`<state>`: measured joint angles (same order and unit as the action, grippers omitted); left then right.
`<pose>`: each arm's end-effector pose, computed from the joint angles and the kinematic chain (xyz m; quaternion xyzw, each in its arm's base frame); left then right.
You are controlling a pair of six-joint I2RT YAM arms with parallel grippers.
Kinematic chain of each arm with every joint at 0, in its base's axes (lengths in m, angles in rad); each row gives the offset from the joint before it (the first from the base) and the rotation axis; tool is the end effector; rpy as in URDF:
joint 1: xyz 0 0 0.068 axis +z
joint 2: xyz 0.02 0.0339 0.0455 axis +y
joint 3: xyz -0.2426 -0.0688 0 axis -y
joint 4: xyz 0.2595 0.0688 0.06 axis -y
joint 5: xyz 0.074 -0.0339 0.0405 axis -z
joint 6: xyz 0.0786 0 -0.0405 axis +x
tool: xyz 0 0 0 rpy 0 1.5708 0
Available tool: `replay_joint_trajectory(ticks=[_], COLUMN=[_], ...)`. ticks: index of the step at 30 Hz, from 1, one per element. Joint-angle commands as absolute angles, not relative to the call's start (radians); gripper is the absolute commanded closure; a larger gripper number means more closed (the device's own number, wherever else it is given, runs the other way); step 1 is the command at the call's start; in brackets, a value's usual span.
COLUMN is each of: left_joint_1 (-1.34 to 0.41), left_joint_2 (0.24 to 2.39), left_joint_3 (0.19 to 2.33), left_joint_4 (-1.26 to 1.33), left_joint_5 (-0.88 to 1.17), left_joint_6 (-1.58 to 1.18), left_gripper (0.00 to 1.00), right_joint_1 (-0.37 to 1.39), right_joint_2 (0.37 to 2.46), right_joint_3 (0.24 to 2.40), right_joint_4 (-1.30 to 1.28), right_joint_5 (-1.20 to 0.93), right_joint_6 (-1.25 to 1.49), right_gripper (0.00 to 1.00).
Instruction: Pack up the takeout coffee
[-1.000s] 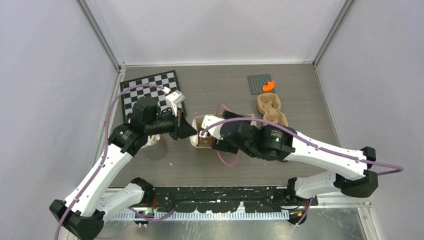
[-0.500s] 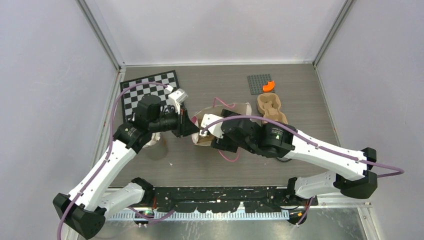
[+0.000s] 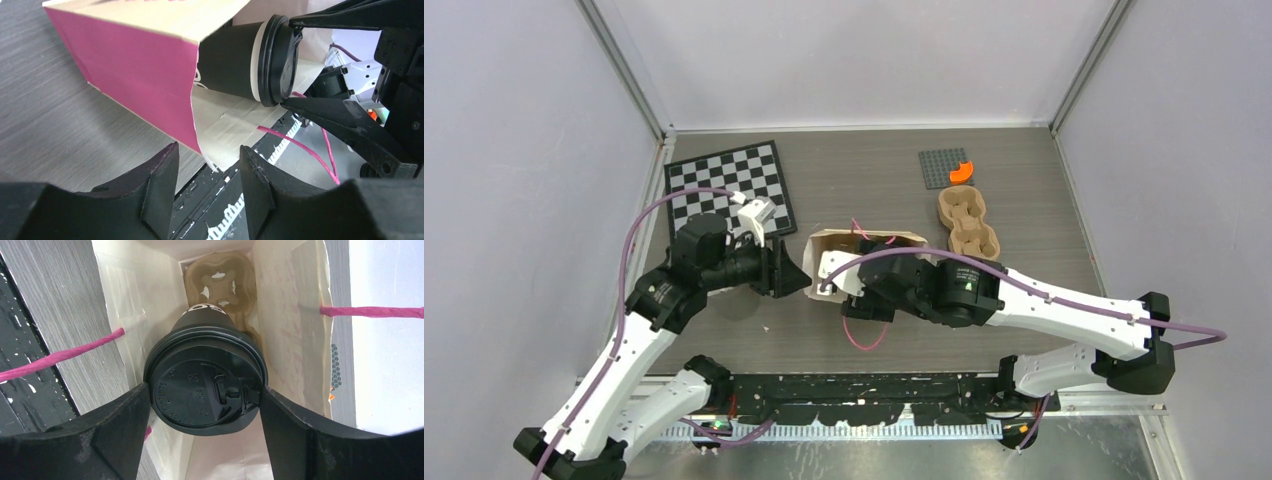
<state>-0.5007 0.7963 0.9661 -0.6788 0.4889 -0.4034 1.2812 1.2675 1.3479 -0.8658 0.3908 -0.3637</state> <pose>0.1763 -0.1386 0.3200 0.1631 0.8298 -0.4023 0.3507 0.1158 0.2838 0.3220 -0.6136 0.6711 0.0054 0.4160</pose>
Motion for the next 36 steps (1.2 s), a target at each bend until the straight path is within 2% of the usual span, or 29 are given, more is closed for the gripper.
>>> replay_joint_trajectory(ticks=[1,12,22,26,34,36], left_joint_1=[-0.495,-0.495,-0.495,-0.495,-0.495,-0.495], left_joint_2=[0.787,0.869,0.879,0.883,0.847,0.842], left_joint_3=[0.951,0.996,1.007,0.996,0.948,0.938], left_joint_4=[-0.710,-0.679,-0.675,-0.644,-0.604,-0.603], left_joint_5=[0.473,0.463,0.448,0.488,0.552,0.571], left_joint_6=[-0.442,-0.420,-0.423,-0.426,-0.426,-0.420], left_gripper=[0.48,0.43,0.45,0.58,0.99,1.00], right_joint_1=[1.289,1.317,1.331,1.337,1.334,1.324], right_joint_2=[1.262,1.267,1.268,1.279,1.326,1.342], right_joint_3=[1.339,1.317,1.306,1.312,1.292,1.295], right_joint_4=[-0.793,-0.769,-0.771,-0.778,-0.672,-0.648], right_joint_5=[0.392,0.411,0.435,0.446,0.506,0.499], right_joint_6=[-0.374,-0.402,-0.403,-0.415,-0.534,-0.551], right_gripper=[0.21,0.21,0.21,0.21,0.21,0.21])
